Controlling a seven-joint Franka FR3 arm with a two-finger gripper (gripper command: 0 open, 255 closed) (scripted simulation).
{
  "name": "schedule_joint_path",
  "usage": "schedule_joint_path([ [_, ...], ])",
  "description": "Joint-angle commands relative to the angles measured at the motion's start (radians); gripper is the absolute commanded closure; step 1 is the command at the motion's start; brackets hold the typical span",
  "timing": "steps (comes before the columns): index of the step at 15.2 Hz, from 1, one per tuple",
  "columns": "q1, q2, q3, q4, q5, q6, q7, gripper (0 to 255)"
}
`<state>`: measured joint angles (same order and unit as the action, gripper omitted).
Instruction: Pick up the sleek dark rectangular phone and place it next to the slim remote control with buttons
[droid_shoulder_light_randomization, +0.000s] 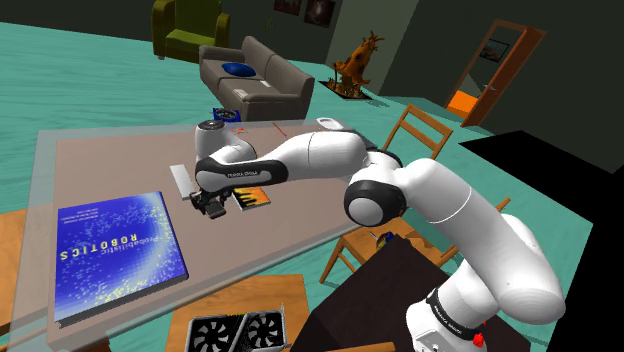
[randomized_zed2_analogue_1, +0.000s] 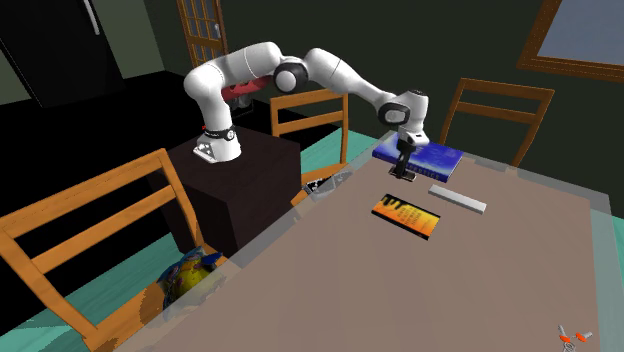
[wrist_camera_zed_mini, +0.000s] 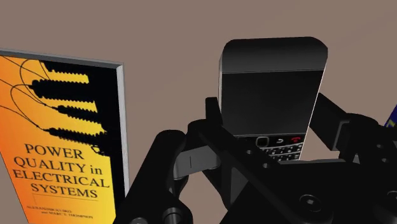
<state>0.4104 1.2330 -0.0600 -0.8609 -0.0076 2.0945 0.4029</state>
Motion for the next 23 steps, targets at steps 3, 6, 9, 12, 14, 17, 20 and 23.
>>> schedule_joint_path([
  [3, -0.001, 0.052, 0.001, 0.042, 0.0, 0.011, 0.002, 255],
  [6, -0.003, 0.107, 0.001, 0.097, 0.001, 0.011, 0.003, 255],
  [9, -0.003, 0.107, 0.001, 0.096, 0.001, 0.011, 0.003, 255],
  [12, -0.003, 0.107, 0.001, 0.097, 0.001, 0.011, 0.003, 255],
  [14, -0.003, 0.107, 0.001, 0.097, 0.001, 0.011, 0.003, 255],
  [17, -0.003, 0.108, 0.001, 0.097, 0.001, 0.011, 0.003, 0],
  [20, -0.003, 0.107, 0.001, 0.097, 0.001, 0.011, 0.003, 0],
  [23, 0.003, -0.004, 0.0, -0.006, 0.0, 0.002, 0.003, 0],
])
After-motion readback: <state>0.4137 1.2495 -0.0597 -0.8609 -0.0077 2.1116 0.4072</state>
